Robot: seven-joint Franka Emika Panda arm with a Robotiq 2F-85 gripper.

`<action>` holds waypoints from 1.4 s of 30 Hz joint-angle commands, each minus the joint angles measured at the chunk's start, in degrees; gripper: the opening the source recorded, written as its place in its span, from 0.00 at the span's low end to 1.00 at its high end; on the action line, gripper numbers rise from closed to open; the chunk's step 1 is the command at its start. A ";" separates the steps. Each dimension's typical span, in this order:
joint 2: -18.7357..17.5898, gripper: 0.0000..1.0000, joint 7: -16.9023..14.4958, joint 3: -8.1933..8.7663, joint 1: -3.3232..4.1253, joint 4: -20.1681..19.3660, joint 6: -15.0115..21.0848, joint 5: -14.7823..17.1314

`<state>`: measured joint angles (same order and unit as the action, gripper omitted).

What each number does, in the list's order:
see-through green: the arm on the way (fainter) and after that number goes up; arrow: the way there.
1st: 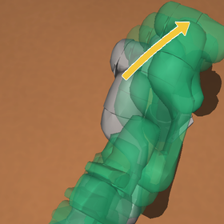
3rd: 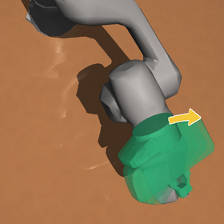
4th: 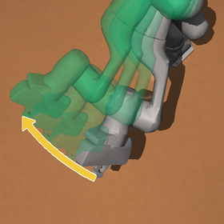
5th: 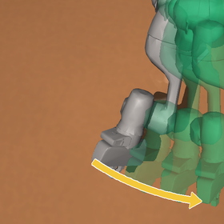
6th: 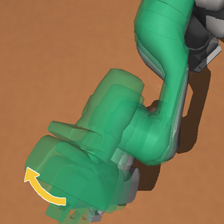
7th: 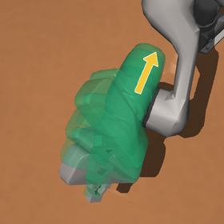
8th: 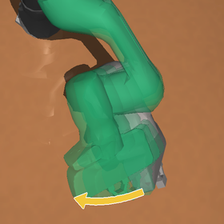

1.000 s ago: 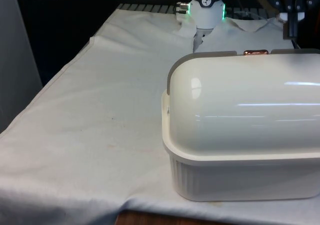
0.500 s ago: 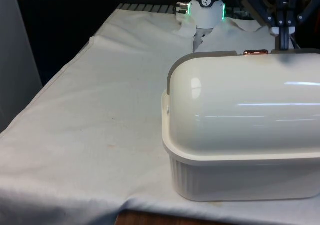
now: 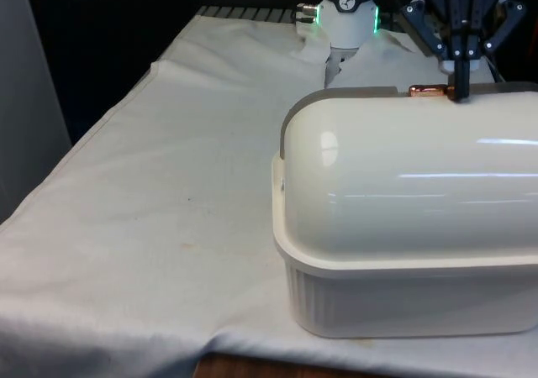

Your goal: Open the lid, then close it.

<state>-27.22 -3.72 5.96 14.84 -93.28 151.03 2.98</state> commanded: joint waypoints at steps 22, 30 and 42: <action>-0.06 0.00 0.11 0.17 0.06 1.32 -1.43 -0.23; 0.46 0.00 0.06 0.23 -0.06 2.23 -3.04 -0.11; -0.17 0.00 -0.06 0.11 -0.11 2.75 -3.90 0.00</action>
<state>-27.22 -3.72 6.07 14.73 -90.81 147.48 2.98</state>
